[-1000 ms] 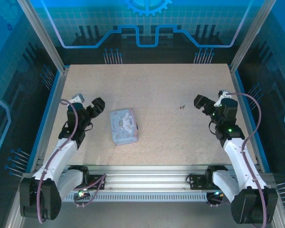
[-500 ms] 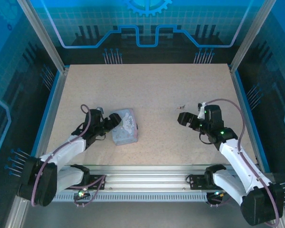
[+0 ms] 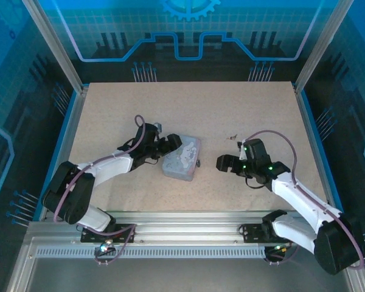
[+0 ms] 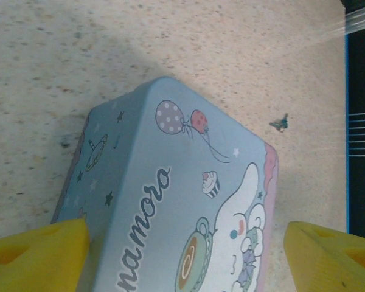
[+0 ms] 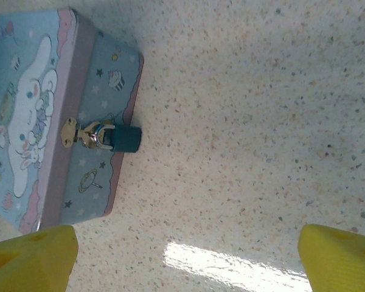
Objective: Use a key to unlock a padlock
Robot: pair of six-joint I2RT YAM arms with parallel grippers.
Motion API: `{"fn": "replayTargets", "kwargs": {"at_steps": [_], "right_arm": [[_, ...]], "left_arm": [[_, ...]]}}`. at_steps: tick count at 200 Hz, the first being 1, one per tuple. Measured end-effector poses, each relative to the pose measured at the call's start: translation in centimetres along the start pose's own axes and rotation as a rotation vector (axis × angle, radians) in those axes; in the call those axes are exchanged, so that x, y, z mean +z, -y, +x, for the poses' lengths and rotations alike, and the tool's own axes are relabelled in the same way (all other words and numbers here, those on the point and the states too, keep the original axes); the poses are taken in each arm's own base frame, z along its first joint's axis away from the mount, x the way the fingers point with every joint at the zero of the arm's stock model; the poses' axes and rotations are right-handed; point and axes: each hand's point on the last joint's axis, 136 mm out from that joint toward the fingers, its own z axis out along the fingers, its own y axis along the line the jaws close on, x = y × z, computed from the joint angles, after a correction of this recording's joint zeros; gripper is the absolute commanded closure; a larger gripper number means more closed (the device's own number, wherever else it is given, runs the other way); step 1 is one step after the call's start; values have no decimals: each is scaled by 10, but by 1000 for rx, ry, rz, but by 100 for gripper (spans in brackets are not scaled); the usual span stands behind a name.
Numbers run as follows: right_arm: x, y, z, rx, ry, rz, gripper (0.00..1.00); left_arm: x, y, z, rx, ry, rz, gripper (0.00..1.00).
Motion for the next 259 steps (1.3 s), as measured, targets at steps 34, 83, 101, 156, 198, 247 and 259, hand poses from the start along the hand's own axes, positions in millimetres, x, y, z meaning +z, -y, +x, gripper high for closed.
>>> {"fn": "replayTargets", "kwargs": {"at_steps": [34,83,101,156,198,247,259], "right_arm": [[8,-5,-6,-20,-26,9,2],[21,-38,-45,-87,-37,-36,3],[32,-50,-61,-108,-50,-53,4],[71,-90,-107,-171,-100,-137,8],[98,-109,-125,-205,-142,-193,16],[129,-109,-110,-207,-259,-240,27],[132,-109,-104,-207,-283,-250,27]], "left_arm": [[-16,3,4,5,-2,0,11],[-70,-6,33,11,6,23,10],[-80,-12,52,2,-14,28,9],[-75,-18,95,-48,-85,58,7],[-52,-6,97,-67,-90,102,7],[-33,-8,94,-81,-81,104,7],[-31,-8,93,-81,-77,102,6]]}}
